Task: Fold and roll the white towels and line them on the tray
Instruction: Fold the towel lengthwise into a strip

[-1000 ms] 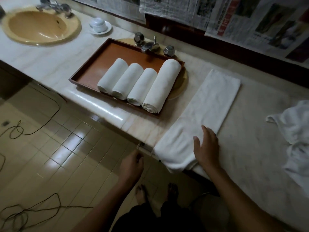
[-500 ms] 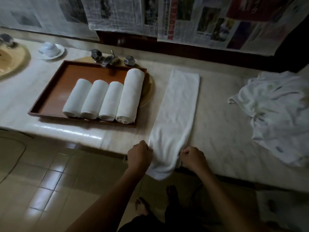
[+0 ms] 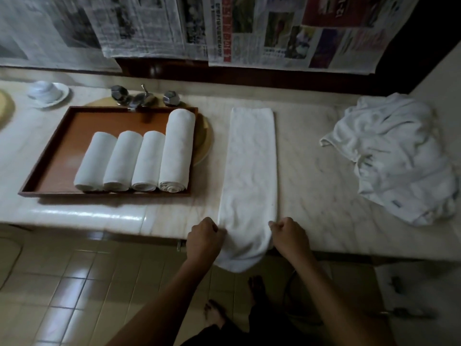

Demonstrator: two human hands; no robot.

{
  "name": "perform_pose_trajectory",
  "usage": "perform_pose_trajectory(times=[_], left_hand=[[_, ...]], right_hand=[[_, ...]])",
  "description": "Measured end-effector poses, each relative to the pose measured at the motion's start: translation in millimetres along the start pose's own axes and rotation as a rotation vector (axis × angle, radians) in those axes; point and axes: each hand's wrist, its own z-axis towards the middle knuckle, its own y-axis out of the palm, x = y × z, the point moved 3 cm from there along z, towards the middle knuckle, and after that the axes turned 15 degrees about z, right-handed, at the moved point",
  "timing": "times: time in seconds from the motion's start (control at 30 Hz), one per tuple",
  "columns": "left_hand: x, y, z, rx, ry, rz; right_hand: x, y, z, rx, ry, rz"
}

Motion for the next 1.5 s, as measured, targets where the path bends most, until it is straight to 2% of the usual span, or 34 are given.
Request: perform_pose_trajectory(times=[0.1, 0.3, 0.47, 0.53, 0.6, 0.67, 0.73, 0.8, 0.9, 1.07, 1.27, 1.5], left_hand=[[1, 3, -2, -0.014, -0.003, -0.055], [-4, 4, -2, -0.023, -0.014, -0.188], [-3, 9, -4, 0.05, 0.008, -0.047], [5, 8, -1, 0.17, 0.101, -0.005], [20, 11, 4, 0.266, 0.275, 0.076], [36, 19, 10, 0.233, 0.452, 0.213], [42, 31, 20, 0.17, 0.563, 0.385], [36, 36, 35, 0.162, 0.547, 0.475], [37, 28, 58, 0.173, 0.461, 0.481], [78, 24, 98, 0.111, 0.661, 0.55], [108, -1, 179, 0.136, 0.519, 0.538], [150, -19, 263, 0.133, 0.604, 0.54]], right_hand=[[-6, 6, -1, -0.021, -0.032, -0.135], [1, -1, -5, 0.015, -0.1, 0.173], [13, 4, -2, 0.122, -0.242, 0.137], [8, 6, 0, 0.18, -0.367, 0.041], [0, 12, 6, 0.17, -0.474, -0.07], [-5, 22, 13, 0.089, -0.568, -0.224], [-3, 31, 26, -0.003, -0.589, -0.376], [-2, 31, 42, 0.001, -0.538, -0.451], [-15, 20, 70, 0.066, -0.434, -0.411], [-48, 23, 109, -0.001, -0.616, -0.423], [-70, 10, 188, 0.073, -0.563, -0.449], [-110, 17, 255, 0.019, -0.695, -0.451]])
